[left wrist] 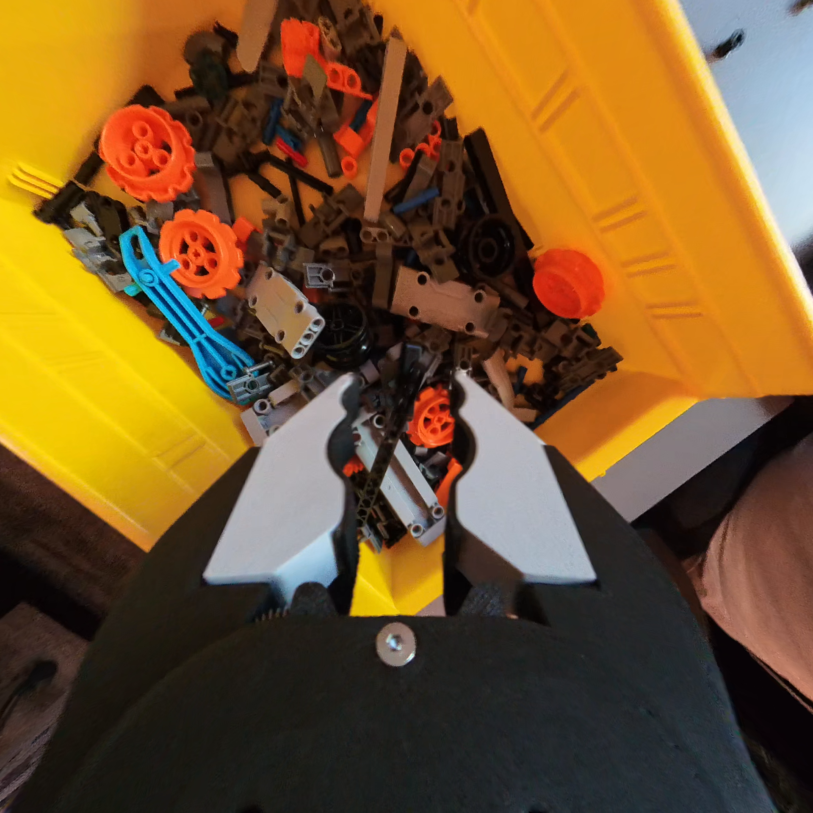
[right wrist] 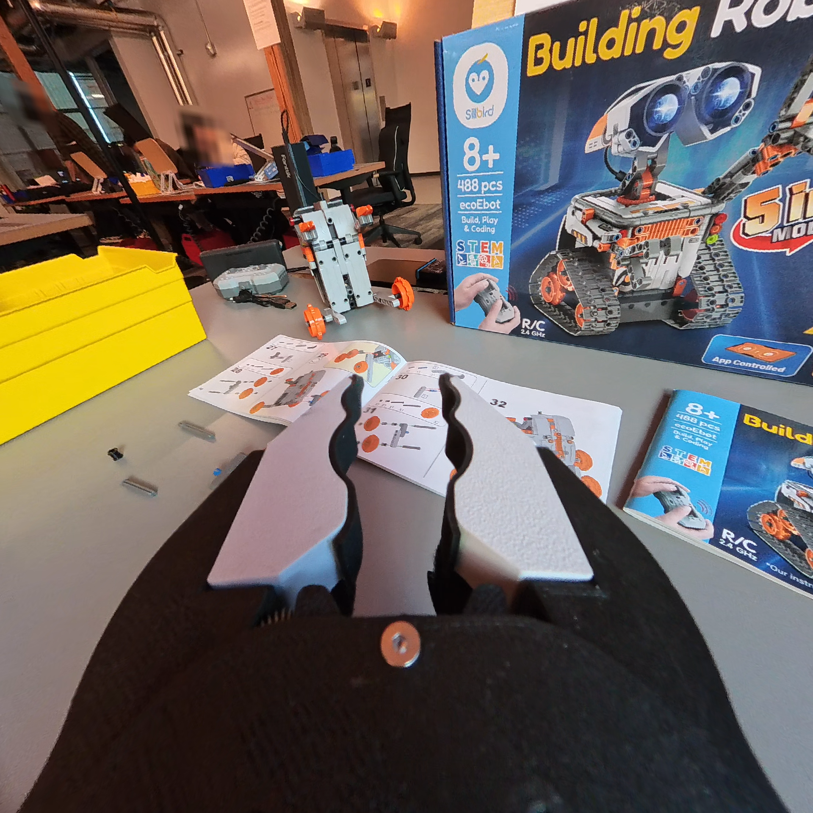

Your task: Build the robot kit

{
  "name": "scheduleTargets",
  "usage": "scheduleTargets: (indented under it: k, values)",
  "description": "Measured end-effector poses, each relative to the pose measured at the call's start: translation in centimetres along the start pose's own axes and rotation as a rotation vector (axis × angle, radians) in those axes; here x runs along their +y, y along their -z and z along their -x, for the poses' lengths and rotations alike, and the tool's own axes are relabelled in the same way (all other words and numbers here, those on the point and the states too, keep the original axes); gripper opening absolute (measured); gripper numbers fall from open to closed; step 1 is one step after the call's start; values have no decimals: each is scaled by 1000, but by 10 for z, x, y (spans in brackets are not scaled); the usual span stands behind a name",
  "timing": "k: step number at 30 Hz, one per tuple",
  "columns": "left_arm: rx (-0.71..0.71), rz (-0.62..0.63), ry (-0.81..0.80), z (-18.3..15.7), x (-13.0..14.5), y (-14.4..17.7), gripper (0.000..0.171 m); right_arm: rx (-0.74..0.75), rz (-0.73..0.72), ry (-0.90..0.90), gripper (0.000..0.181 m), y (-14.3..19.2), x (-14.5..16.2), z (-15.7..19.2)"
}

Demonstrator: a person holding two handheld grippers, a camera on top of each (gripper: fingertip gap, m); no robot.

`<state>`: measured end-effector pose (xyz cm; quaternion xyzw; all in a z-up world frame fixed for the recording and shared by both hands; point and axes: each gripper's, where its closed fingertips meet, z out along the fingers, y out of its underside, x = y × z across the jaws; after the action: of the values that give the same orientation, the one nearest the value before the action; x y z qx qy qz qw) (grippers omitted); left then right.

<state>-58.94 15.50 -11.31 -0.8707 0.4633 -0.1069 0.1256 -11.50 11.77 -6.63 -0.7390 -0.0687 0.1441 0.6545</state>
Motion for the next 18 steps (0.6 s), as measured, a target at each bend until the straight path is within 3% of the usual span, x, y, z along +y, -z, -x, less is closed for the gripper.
scheduleTargets:
  k: [2, 6, 10, 14, 18]
  values:
    - [-21, -69, 33, 9, -11, 6, 48, 0, -2, 3, 35, 0, -1, 0]
    - [-36, -190, 116, 36, -51, 5, 38, 7, 8, 6, 35, 0, 1, -1]
    - [-143, -125, 124, 73, -72, -24, 38, 20, 10, 2, 35, 1, 3, -4]
    - [-29, -59, 171, 67, -85, -54, 38, 23, 10, -9, 35, 1, 3, -6]
    - [-56, -18, 199, 74, -88, -65, 37, 17, 19, -2, 35, 0, 4, -5]
